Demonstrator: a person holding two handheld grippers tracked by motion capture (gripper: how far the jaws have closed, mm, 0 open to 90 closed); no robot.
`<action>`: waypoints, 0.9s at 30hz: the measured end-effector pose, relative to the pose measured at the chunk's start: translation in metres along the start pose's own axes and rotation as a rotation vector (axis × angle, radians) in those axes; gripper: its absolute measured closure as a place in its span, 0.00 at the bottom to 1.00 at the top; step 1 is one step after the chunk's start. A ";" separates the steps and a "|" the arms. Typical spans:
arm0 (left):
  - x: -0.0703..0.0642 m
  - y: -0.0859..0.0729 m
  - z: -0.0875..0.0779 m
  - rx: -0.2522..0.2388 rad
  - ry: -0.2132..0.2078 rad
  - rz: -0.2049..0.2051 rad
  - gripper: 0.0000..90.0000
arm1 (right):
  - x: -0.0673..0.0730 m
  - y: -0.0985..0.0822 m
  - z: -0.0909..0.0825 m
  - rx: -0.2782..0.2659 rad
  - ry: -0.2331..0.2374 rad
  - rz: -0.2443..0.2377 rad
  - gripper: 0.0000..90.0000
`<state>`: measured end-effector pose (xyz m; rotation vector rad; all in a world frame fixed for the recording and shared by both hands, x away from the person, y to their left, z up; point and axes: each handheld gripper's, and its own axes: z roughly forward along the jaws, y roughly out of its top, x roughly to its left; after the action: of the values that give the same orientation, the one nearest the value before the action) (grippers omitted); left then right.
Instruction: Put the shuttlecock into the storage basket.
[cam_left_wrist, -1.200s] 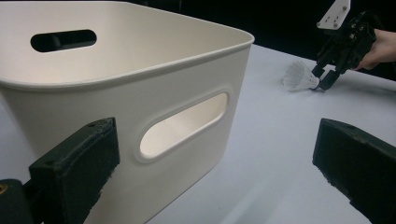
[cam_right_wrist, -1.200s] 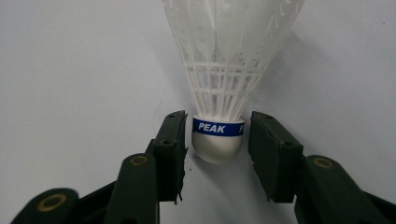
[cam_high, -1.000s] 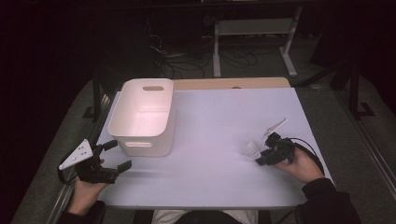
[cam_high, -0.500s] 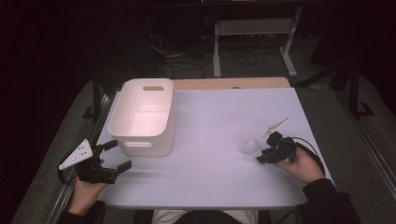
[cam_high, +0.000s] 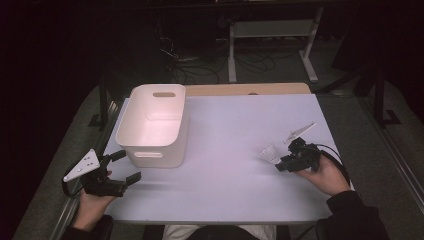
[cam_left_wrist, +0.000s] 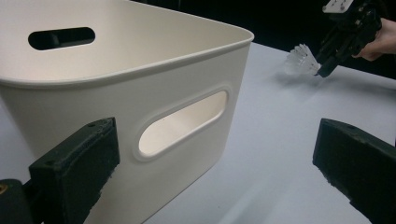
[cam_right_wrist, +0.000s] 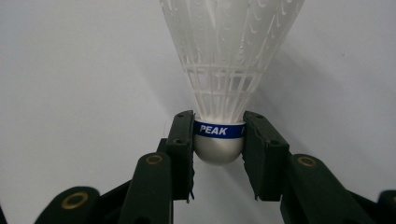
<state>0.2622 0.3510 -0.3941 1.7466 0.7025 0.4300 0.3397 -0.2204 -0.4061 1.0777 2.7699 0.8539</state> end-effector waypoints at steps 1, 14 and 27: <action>0.000 0.000 0.000 0.001 0.000 -0.001 0.00 | 0.001 0.001 -0.002 -0.005 0.000 0.002 0.71; 0.000 0.000 0.000 0.001 0.001 -0.001 0.00 | 0.007 0.020 -0.014 -0.040 0.002 -0.027 0.71; 0.001 0.000 0.000 0.003 0.002 -0.001 0.00 | 0.009 0.030 -0.020 -0.061 0.007 -0.040 0.71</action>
<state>0.2625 0.3515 -0.3944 1.7491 0.7058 0.4304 0.3465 -0.2068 -0.3724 1.0082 2.7415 0.9331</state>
